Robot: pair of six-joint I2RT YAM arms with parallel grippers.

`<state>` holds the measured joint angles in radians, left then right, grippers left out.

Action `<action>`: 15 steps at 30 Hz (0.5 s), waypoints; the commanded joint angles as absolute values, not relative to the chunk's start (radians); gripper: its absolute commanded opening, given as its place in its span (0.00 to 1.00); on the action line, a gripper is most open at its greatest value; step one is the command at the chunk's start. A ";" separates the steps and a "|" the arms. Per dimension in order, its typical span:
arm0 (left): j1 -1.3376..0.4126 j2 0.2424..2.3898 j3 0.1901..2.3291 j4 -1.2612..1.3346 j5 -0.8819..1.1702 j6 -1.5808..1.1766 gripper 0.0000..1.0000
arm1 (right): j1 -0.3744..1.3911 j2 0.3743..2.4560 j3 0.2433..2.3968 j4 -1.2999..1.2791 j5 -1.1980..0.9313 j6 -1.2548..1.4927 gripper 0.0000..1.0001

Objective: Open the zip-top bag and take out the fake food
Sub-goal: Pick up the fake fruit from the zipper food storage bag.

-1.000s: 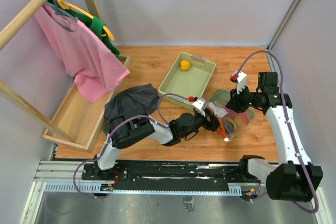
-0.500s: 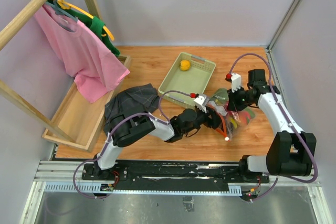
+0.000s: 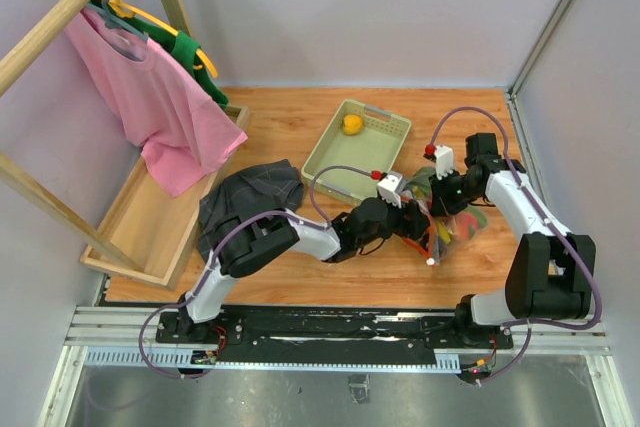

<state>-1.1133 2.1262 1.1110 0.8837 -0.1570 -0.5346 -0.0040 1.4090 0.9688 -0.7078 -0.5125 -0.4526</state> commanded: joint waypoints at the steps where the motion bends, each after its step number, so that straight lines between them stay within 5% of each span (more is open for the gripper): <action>1: -1.109 2.159 1.160 0.785 -0.153 -0.523 0.74 | 0.015 1.421 0.986 -0.751 -0.552 -0.472 0.01; 11: -1.107 2.187 1.206 0.697 -0.125 -0.521 0.78 | 0.015 1.415 0.991 -0.761 -0.569 -0.474 0.01; 15: -1.108 2.179 1.204 0.698 -0.126 -0.518 0.63 | 0.014 1.402 0.992 -0.762 -0.571 -0.474 0.01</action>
